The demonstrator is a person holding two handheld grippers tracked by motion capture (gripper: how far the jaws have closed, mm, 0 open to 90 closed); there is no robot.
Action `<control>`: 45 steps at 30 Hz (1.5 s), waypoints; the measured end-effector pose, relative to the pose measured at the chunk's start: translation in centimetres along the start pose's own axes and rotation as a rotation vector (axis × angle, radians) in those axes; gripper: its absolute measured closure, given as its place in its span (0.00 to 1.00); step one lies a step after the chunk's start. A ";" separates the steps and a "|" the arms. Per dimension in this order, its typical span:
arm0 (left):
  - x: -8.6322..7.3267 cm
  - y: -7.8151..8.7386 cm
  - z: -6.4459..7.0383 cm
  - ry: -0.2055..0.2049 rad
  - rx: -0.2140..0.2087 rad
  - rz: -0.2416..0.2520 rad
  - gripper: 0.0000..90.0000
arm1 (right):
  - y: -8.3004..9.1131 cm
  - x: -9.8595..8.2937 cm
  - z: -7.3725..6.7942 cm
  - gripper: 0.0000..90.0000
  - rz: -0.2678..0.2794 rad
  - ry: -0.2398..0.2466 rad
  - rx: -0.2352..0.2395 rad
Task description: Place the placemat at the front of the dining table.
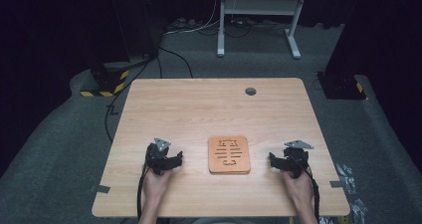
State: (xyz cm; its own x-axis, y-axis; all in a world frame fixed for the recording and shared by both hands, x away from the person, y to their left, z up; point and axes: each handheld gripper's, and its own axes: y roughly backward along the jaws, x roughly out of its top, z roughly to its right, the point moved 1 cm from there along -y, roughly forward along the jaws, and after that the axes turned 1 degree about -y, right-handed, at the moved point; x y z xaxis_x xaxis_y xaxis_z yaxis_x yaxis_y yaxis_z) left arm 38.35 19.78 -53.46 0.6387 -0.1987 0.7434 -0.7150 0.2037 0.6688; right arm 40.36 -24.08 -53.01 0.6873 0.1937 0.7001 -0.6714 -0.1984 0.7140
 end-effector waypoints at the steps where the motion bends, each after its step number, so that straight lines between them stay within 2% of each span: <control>1: 0.0 0.0 0.0 0.002 -0.001 -0.001 0.24 | 0.0 0.0 0.0 0.15 0.004 0.004 -0.004; 3: 0.0 0.1 0.0 0.005 -0.001 0.000 0.24 | -0.1 -0.1 0.0 0.15 0.021 0.003 -0.015; 9: 0.0 0.1 0.0 0.005 -0.001 0.000 0.24 | -0.2 -0.1 0.2 0.14 0.025 -0.011 -0.035; 10: 0.0 0.1 0.0 0.005 -0.001 0.000 0.24 | 0.0 0.0 0.2 0.14 0.004 -0.020 -0.026; 12: 0.0 0.1 0.0 0.005 -0.001 -0.001 0.24 | -0.1 -0.1 0.1 0.14 0.021 -0.025 -0.041; 16: 0.0 0.1 0.0 0.005 -0.001 -0.001 0.24 | 0.0 -0.2 0.2 0.13 0.021 -0.022 -0.046; 29: 0.0 0.0 0.1 0.006 -0.015 0.001 0.25 | -0.1 -0.1 0.4 0.12 0.018 -0.013 -0.036; 31: 0.0 0.0 0.1 -0.002 -0.012 0.001 0.25 | 0.0 -0.1 0.2 0.11 0.009 -0.035 -0.041; 33: 0.0 0.0 0.1 -0.007 -0.015 0.001 0.25 | 0.0 -0.1 0.4 0.11 0.004 -0.034 -0.048; 35: -0.1 0.1 0.2 -0.010 -0.019 -0.001 0.25 | -0.1 -0.1 0.5 0.11 0.018 -0.062 -0.081; 37: -0.1 0.1 0.2 0.000 -0.017 0.000 0.25 | -0.1 -0.1 0.5 0.12 0.016 -0.063 -0.077; 38: -0.1 0.1 0.2 -0.003 -0.016 0.001 0.25 | 0.0 0.0 0.6 0.12 0.003 -0.045 -0.064; 42: -0.2 0.2 0.3 -0.004 -0.014 0.001 0.25 | 0.0 0.0 0.5 0.14 0.008 -0.053 -0.065; 43: -0.2 0.2 0.3 -0.001 -0.013 0.001 0.25 | 0.0 -0.1 0.5 0.16 0.024 -0.043 -0.060; 45: -0.2 0.2 0.4 -0.001 -0.013 0.001 0.25 | 0.0 -0.1 0.5 0.17 0.017 -0.026 -0.047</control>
State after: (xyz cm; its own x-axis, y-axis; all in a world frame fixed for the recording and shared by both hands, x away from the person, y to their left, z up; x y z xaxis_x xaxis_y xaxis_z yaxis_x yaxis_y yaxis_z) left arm 37.97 19.50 -53.48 0.6374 -0.1991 0.7444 -0.7121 0.2167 0.6678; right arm 40.45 -24.58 -53.04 0.6823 0.1658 0.7120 -0.6949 -0.1556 0.7021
